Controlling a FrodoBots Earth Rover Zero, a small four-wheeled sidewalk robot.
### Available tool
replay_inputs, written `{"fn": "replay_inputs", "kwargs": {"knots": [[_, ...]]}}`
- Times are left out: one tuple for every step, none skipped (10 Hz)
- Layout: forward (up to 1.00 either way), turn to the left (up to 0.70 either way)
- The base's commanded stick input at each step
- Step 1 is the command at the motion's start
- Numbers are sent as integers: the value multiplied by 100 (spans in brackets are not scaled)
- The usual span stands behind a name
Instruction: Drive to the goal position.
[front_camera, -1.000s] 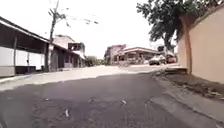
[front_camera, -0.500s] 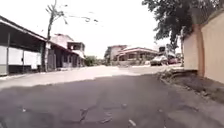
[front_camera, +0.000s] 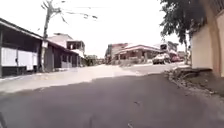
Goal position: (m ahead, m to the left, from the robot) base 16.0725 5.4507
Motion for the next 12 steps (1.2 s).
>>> {"fn": "replay_inputs", "kwargs": {"knots": [[100, 0], [100, 0], [100, 0], [100, 0], [100, 0], [100, 0], [100, 0], [100, 0], [100, 0], [100, 0], [100, 0], [100, 0]]}}
